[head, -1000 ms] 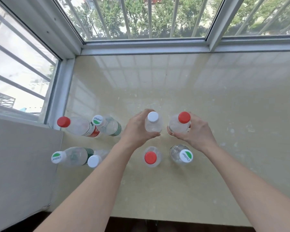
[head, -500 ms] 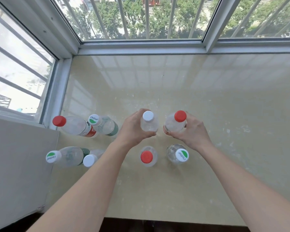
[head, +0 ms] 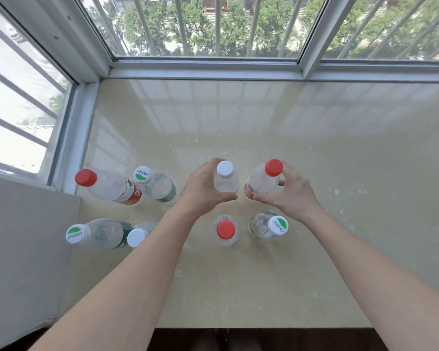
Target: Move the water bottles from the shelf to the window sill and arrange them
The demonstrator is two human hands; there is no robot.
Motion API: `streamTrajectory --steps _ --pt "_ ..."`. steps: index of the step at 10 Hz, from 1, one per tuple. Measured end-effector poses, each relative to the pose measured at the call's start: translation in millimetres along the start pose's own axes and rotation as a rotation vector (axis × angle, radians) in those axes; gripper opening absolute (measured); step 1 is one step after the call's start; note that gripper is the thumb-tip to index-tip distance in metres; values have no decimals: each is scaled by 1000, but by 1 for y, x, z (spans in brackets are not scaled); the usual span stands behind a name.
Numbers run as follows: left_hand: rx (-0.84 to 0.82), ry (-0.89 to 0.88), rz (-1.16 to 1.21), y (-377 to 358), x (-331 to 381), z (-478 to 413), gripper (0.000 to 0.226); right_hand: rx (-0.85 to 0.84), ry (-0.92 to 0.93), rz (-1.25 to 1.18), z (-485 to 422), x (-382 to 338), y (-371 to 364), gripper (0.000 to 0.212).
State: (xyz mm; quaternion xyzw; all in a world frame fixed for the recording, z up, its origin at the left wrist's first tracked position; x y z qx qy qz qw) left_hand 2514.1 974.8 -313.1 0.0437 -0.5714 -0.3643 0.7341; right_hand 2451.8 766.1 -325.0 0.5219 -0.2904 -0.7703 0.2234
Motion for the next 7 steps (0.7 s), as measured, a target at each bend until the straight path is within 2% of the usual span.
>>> streamTrajectory --steps 1,4,5,6,7 --pt "1 11 35 0 -2 0 63 -17 -24 0 3 -7 1 64" --pt "-5 13 28 2 -9 0 67 -5 -61 26 1 -10 6 66" --pt "0 37 28 3 -8 4 84 -12 -45 49 -1 -11 5 65" --pt "22 39 21 7 -3 8 96 -40 -39 65 -2 -13 4 70" --pt "30 39 -49 13 11 17 98 -67 -44 80 -3 -10 10 88"
Point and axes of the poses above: each hand's wrist, its own z-axis away from the middle knuckle, its own y-axis out of the back of the hand, x = y × z, the point moved 6 cm from there along -z, towards the middle knuckle, and after that the axes turned 4 degrees about z, right-handed, at the moved point
